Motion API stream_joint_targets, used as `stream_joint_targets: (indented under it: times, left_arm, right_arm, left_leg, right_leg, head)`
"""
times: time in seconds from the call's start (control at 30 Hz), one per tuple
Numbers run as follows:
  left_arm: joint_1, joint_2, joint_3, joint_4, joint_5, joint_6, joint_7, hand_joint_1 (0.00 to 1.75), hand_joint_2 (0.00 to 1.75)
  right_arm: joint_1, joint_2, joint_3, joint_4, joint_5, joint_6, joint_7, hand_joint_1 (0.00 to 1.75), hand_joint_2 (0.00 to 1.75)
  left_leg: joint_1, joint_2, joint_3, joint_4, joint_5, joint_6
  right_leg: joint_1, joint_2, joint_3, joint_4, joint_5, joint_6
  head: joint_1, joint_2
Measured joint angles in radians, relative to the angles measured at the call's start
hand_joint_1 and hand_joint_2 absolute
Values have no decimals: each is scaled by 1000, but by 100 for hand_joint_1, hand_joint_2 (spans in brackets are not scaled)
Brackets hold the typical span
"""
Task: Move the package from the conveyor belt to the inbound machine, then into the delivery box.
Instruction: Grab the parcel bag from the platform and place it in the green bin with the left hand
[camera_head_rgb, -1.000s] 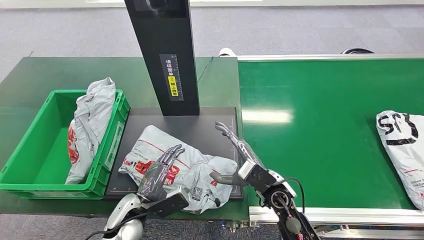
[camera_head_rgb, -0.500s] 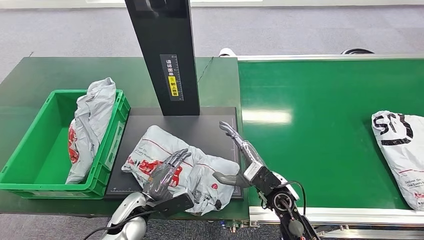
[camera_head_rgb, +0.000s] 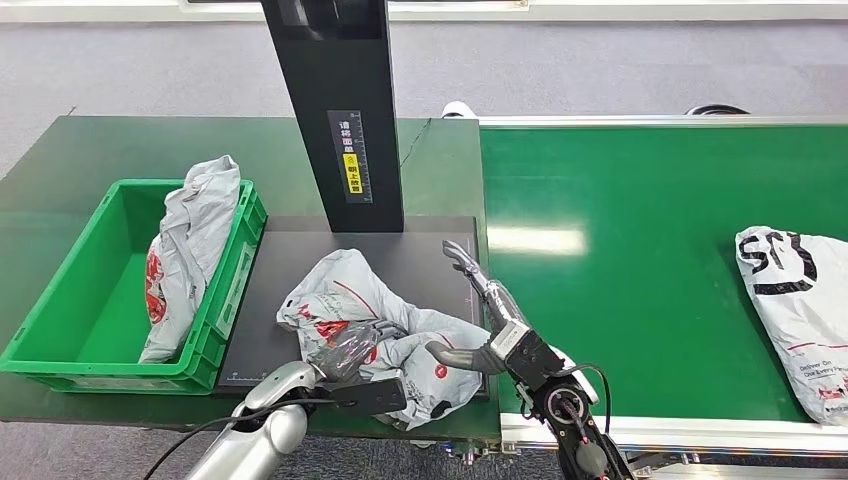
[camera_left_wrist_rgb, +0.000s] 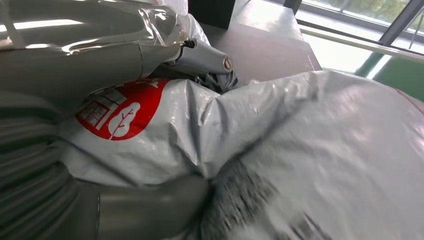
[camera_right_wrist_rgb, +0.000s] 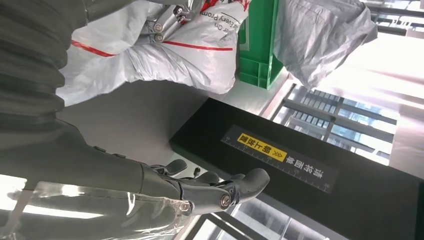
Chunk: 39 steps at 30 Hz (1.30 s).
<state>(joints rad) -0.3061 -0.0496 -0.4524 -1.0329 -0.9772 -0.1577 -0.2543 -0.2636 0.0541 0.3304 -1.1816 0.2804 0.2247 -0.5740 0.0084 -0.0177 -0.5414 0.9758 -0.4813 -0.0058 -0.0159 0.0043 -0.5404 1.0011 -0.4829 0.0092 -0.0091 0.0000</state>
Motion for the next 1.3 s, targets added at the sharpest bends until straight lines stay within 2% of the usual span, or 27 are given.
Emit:
stream_joint_targets:
  times: [0.33, 0.5, 0.7, 0.97, 1.1, 1.3]
  left_arm:
    - [-24, 0, -16, 32, 15, 11, -7, 175, 175]
    - [-11, 0, -14, 28, 27, 88, -10, 175, 175]
    - [39, 9, 17, -44, 87, 188, -72, 175, 175]
    - [70, 21, 43, -113, 109, 228, -98, 175, 175]
    - [99, 23, 67, -176, 170, 336, -162, 175, 175]
    - [162, 29, 126, -344, 247, 489, -275, 175, 175]
  right_arm:
    - [17, 0, -11, -13, 0, -4, 4, 0, 175]
    - [30, -1, -19, -27, -2, -5, 5, 0, 175]
    - [48, -6, -33, -48, -5, -5, 8, 0, 175]
    - [54, -9, -39, -57, -6, -5, 9, 0, 175]
    - [55, -11, -43, -63, -10, -5, 9, 0, 175]
    - [56, -16, -48, -74, -21, -3, 9, 0, 175]
  left_leg:
    - [0, 0, 3, 0, 0, 0]
    - [0, 1, 2, 0, 0, 0]
    - [0, 2, -2, 0, 1, 0]
    - [0, 2, -7, 0, 1, 0]
    - [0, 3, -9, 0, 1, 0]
    - [1, 3, -11, 0, 0, 0]
  right_leg:
    - [0, 0, 2, 0, 0, 0]
    - [0, 1, 1, 0, 0, 0]
    - [0, 3, -4, 0, 1, 0]
    - [0, 3, -10, 0, 1, 0]
    - [0, 3, -11, 0, 1, 0]
    - [0, 3, -13, 0, 1, 0]
  head:
    - [0, 0]
    - [0, 0]
    - [0, 0]
    - [0, 0]
    - [0, 0]
    - [0, 0]
